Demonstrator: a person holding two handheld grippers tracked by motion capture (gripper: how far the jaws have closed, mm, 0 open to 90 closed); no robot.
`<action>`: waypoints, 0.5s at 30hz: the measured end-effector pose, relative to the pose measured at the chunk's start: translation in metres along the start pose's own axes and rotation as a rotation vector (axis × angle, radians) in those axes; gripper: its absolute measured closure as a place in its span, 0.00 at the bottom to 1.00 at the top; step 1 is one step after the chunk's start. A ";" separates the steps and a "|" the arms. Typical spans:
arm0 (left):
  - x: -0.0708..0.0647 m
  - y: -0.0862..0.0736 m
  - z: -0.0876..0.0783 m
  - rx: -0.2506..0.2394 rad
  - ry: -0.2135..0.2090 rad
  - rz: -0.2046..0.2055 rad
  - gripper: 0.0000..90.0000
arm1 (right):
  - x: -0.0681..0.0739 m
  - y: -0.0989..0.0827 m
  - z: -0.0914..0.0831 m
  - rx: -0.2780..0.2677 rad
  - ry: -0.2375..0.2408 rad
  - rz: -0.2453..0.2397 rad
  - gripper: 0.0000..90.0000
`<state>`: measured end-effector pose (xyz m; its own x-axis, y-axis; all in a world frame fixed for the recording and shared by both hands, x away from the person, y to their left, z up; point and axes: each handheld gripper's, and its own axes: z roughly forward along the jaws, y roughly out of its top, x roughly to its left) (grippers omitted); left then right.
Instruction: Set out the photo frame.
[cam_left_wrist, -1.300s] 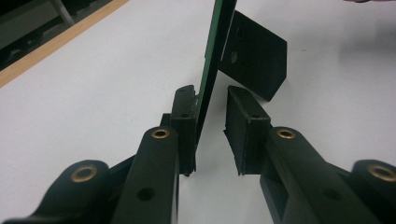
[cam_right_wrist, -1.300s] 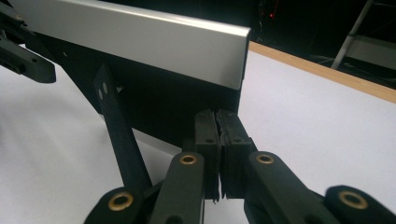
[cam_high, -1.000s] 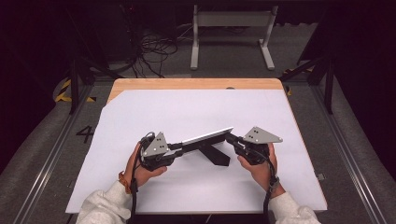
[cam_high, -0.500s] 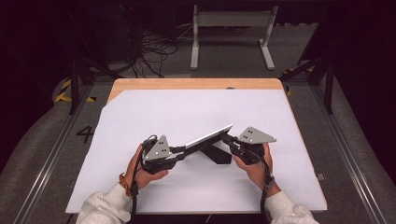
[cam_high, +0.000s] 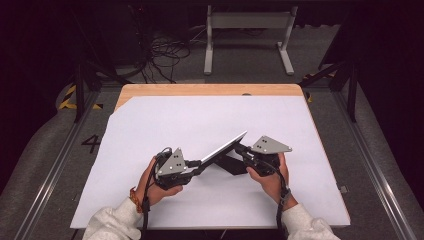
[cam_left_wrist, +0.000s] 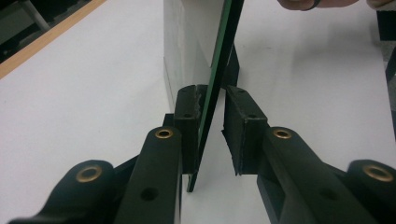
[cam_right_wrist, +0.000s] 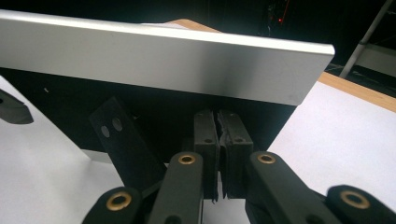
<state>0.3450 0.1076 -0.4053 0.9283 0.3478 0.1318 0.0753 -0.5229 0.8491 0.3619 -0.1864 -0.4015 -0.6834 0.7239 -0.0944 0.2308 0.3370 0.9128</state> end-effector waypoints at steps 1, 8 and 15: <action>0.000 0.000 0.000 -0.001 -0.003 0.000 0.84 | 0.000 0.000 0.000 -0.001 0.004 0.002 0.97; -0.003 0.000 0.002 0.001 -0.010 -0.002 0.84 | 0.003 0.001 0.001 -0.005 0.011 0.005 0.97; -0.006 0.001 0.002 0.001 -0.009 0.004 0.84 | 0.011 0.003 0.002 -0.006 0.023 -0.016 0.96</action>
<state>0.3399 0.1032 -0.4066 0.9318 0.3385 0.1308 0.0718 -0.5254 0.8478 0.3566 -0.1757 -0.4007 -0.7030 0.7041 -0.1003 0.2154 0.3452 0.9135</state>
